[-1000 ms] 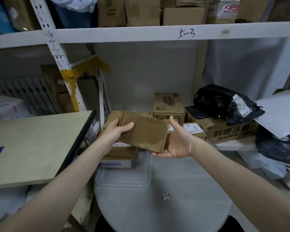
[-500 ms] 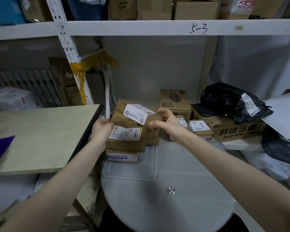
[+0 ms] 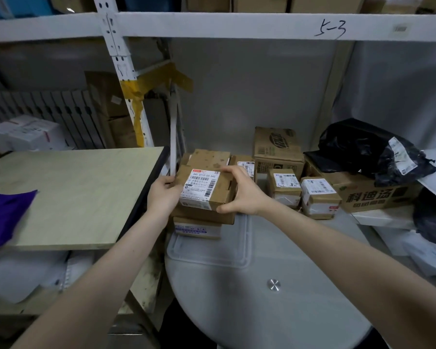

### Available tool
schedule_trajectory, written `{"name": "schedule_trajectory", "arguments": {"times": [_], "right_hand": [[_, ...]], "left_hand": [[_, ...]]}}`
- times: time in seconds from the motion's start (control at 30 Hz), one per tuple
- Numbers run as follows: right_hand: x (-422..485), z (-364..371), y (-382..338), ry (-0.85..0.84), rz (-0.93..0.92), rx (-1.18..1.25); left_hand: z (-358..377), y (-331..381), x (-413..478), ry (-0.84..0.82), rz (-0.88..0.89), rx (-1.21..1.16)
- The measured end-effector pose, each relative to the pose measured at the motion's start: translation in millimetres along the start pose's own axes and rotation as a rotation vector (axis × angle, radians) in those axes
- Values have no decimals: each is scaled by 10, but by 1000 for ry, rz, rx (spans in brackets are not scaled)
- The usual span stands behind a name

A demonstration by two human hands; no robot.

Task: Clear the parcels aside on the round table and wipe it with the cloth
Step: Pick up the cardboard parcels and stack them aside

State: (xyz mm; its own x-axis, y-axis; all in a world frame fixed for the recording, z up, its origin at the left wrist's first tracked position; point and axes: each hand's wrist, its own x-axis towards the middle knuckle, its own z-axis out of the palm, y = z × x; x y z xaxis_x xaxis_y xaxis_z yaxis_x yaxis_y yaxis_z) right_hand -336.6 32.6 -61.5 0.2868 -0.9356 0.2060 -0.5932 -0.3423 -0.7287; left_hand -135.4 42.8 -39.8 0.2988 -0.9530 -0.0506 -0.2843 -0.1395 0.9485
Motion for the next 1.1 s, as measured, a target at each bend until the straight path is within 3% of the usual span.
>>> {"name": "schedule_trajectory", "arguments": {"times": [0.2, 0.4, 0.53, 0.7, 0.8, 0.97, 1.1], "right_hand": [[75, 43, 150, -54, 28, -52], [31, 16, 274, 4, -12, -74], [-23, -18, 278, 44, -75, -95], [-102, -191, 326, 168, -47, 18], [-171, -363, 497, 304, 31, 120], [-331, -698, 935, 664, 336, 24], [-493, -946, 1343, 684, 625, -242]], "left_hand": [[55, -44, 63, -20, 18, 90], [122, -21, 82, 8, 78, 277], [179, 68, 31, 101, 207, 503], [360, 271, -85, 58, 395, 619], [546, 391, -143, -18, 458, 604], [868, 556, -156, -139, 506, 572], [1216, 646, -125, -224, 520, 619]]}}
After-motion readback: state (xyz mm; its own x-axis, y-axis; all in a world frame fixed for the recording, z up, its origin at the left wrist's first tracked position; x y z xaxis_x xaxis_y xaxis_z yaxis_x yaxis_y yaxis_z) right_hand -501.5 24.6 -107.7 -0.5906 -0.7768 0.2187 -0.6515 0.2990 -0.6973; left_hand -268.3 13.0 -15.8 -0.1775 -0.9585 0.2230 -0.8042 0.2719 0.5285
